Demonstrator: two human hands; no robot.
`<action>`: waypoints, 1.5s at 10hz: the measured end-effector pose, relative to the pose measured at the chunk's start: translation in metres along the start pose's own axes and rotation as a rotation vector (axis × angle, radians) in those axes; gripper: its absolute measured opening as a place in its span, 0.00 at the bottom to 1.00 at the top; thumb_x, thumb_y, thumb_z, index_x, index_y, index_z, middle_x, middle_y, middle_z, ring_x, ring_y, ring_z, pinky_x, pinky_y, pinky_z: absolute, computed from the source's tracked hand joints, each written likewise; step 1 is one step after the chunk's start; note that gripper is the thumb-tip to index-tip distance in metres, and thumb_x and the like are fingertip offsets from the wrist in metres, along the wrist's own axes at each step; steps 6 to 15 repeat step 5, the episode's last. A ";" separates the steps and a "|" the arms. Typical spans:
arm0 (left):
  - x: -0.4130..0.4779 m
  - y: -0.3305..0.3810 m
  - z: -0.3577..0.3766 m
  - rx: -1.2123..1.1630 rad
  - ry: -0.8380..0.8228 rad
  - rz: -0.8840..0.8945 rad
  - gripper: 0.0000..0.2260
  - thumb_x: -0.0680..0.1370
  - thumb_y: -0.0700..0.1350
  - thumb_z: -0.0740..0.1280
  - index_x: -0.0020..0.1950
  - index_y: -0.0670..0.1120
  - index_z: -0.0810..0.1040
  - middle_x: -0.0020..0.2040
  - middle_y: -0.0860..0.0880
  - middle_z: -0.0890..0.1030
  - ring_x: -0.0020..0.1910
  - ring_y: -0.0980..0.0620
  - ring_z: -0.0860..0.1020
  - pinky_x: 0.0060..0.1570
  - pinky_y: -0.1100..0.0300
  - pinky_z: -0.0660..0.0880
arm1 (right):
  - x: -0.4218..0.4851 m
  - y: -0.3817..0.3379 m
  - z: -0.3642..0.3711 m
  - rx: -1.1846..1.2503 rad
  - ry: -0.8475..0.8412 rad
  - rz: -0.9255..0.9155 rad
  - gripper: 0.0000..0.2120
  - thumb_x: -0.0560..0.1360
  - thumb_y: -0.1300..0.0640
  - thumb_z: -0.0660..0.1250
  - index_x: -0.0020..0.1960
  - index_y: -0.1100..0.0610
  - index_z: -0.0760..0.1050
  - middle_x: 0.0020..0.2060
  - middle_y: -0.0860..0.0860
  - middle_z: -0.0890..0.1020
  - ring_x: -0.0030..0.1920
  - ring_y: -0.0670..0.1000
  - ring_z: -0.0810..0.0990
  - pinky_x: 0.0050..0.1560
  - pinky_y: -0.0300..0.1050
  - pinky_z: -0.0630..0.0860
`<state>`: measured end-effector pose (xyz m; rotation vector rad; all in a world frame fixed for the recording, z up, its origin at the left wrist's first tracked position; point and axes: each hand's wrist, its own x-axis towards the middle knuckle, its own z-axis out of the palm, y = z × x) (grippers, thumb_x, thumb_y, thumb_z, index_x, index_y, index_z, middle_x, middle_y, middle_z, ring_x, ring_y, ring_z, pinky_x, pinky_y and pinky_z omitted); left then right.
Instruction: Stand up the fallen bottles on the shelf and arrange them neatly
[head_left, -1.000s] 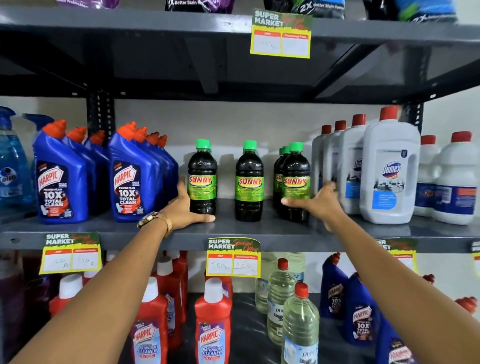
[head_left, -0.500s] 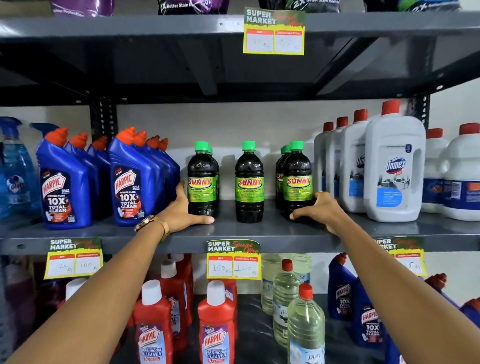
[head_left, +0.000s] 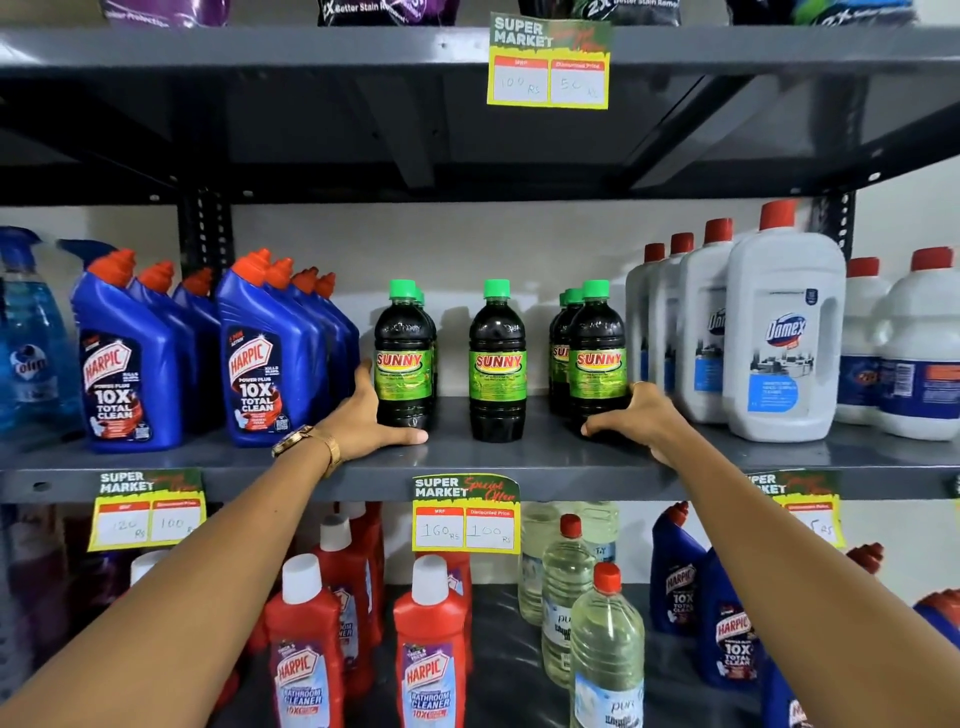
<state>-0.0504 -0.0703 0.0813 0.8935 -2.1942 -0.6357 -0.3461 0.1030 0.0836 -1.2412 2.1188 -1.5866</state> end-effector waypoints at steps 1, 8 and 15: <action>-0.002 0.002 -0.001 -0.003 0.009 -0.021 0.57 0.66 0.51 0.79 0.78 0.47 0.37 0.76 0.44 0.64 0.73 0.45 0.66 0.74 0.48 0.62 | -0.003 -0.002 0.000 0.004 -0.008 0.024 0.26 0.59 0.63 0.80 0.54 0.61 0.76 0.50 0.59 0.82 0.55 0.57 0.79 0.47 0.45 0.74; -0.013 0.010 0.002 0.050 0.221 0.061 0.60 0.66 0.64 0.75 0.78 0.50 0.32 0.81 0.44 0.45 0.79 0.41 0.46 0.76 0.43 0.48 | -0.022 -0.004 -0.009 0.228 0.199 -0.144 0.49 0.61 0.48 0.81 0.75 0.61 0.62 0.70 0.56 0.73 0.66 0.55 0.73 0.65 0.50 0.71; -0.013 0.010 0.002 0.050 0.221 0.061 0.60 0.66 0.64 0.75 0.78 0.50 0.32 0.81 0.44 0.45 0.79 0.41 0.46 0.76 0.43 0.48 | -0.022 -0.004 -0.009 0.228 0.199 -0.144 0.49 0.61 0.48 0.81 0.75 0.61 0.62 0.70 0.56 0.73 0.66 0.55 0.73 0.65 0.50 0.71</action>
